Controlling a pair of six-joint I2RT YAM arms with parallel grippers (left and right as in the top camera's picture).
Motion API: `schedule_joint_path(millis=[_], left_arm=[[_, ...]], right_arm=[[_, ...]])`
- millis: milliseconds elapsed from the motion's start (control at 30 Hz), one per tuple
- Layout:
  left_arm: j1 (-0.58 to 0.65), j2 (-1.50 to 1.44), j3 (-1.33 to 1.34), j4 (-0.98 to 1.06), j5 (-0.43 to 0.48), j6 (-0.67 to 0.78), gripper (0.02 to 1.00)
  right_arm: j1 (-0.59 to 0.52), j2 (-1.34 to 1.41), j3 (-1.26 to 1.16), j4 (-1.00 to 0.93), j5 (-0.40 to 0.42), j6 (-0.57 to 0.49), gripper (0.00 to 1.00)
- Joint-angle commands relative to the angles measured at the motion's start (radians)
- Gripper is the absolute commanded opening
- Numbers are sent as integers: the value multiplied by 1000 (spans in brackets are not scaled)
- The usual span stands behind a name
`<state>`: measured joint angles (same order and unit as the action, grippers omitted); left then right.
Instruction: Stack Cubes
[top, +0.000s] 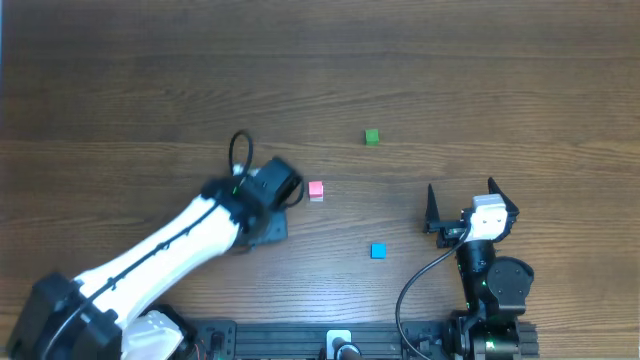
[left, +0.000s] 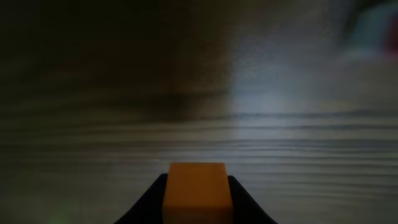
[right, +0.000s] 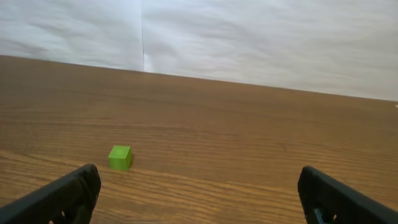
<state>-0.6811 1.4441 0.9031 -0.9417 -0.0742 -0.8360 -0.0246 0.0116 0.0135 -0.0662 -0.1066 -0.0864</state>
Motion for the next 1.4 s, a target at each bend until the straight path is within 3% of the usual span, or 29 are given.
schedule_joint_path(millis=[33, 300, 500, 667, 1400], left_arm=[[5, 167, 333, -140, -66, -10, 115], [-6, 401, 609, -150, -19, 20, 106], [-21, 463, 611, -97, 4, 20, 102], [-48, 470, 611, -83, 2, 20, 40], [-61, 521, 602, -103, 15, 20, 42]], right_arm=[[-4, -6, -8, 2, -1, -5, 993], [-4, -6, -8, 2, -1, -5, 991], [-4, -6, -8, 2, -1, -5, 991], [-4, -6, -8, 2, -1, -5, 993], [-4, -6, -8, 2, -1, -5, 991]])
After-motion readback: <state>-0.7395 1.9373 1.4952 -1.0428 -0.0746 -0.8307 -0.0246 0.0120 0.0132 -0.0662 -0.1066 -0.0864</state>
